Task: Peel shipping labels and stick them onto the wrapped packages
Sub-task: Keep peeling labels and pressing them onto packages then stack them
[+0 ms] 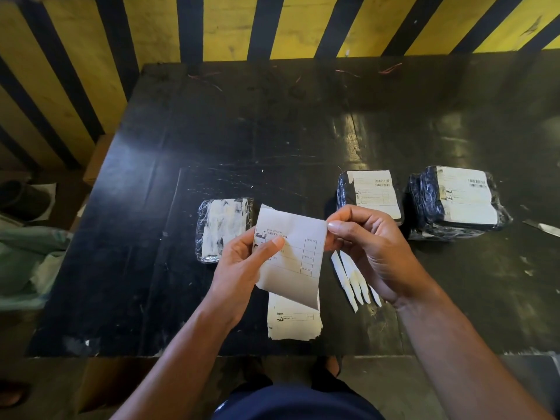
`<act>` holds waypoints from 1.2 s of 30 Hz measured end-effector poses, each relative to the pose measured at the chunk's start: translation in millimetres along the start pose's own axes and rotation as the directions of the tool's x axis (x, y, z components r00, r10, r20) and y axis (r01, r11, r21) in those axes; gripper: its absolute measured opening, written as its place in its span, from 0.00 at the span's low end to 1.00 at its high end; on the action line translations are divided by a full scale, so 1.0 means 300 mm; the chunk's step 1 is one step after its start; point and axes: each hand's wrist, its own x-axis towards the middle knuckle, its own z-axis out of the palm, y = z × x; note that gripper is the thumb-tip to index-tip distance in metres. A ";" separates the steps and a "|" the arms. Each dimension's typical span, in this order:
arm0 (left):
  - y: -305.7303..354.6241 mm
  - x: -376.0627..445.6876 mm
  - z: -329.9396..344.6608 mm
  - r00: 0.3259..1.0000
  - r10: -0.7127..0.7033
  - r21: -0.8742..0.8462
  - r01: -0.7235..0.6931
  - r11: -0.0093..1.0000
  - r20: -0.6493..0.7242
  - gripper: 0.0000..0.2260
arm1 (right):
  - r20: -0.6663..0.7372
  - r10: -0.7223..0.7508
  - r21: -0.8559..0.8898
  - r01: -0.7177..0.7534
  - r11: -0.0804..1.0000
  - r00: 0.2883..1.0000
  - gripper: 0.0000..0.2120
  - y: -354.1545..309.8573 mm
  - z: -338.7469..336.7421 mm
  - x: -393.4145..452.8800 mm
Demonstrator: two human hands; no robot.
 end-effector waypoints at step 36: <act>0.042 -0.018 0.126 0.953 0.303 0.100 -0.302 0.948 0.011 0.13 | -0.051 -0.169 -0.188 0.157 0.969 0.984 0.07 0.027 0.084 -0.004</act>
